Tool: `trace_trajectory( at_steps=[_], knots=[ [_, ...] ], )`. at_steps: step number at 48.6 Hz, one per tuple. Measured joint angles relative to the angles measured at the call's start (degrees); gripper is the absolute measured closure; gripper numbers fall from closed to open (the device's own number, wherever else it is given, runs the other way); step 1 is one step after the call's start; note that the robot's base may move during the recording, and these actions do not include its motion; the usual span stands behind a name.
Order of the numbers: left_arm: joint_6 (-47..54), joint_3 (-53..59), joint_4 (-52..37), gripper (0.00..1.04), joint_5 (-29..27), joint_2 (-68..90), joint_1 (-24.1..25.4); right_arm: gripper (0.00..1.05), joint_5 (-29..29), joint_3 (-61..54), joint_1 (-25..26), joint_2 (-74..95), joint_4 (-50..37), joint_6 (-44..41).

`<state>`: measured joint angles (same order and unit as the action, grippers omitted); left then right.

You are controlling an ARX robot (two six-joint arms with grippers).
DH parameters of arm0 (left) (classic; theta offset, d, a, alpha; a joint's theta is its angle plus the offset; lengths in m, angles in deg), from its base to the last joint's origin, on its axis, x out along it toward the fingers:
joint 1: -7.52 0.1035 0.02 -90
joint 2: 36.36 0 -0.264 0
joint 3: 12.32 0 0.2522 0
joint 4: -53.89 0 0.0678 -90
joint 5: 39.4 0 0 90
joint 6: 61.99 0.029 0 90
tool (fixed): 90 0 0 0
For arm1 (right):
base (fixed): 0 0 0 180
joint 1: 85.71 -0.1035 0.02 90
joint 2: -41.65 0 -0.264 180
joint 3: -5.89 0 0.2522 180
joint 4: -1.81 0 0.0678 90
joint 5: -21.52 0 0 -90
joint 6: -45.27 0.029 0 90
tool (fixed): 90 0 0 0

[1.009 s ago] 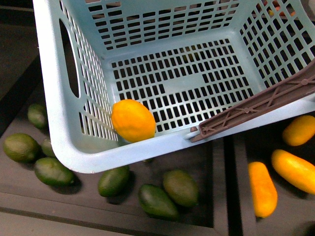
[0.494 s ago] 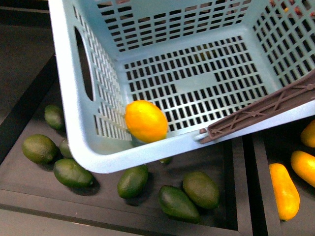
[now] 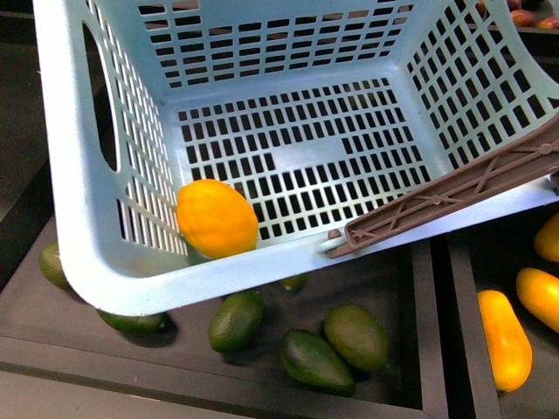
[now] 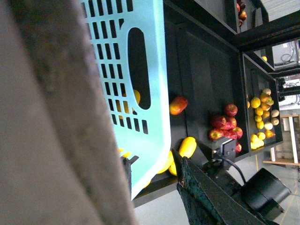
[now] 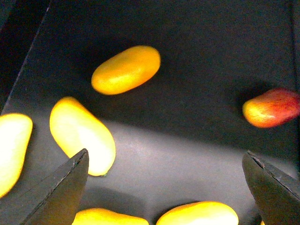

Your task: Pick lemon and mango into basket

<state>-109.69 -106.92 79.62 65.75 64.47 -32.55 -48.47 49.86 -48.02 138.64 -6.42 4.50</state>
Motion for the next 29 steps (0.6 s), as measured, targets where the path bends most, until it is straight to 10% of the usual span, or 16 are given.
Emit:
trace_trajectory(
  at_steps=[15,29],
  knots=[
    [0.0,0.0,0.0,0.74,1.1,0.0,-0.1,0.09,-4.4,2.8,-5.8,18.7,-2.9,-17.5],
    [0.1,0.0,0.0,0.74,0.0,0.0,0.0,0.09,-7.0,9.5,-11.7,32.3,-5.7,-15.6]
  ],
)
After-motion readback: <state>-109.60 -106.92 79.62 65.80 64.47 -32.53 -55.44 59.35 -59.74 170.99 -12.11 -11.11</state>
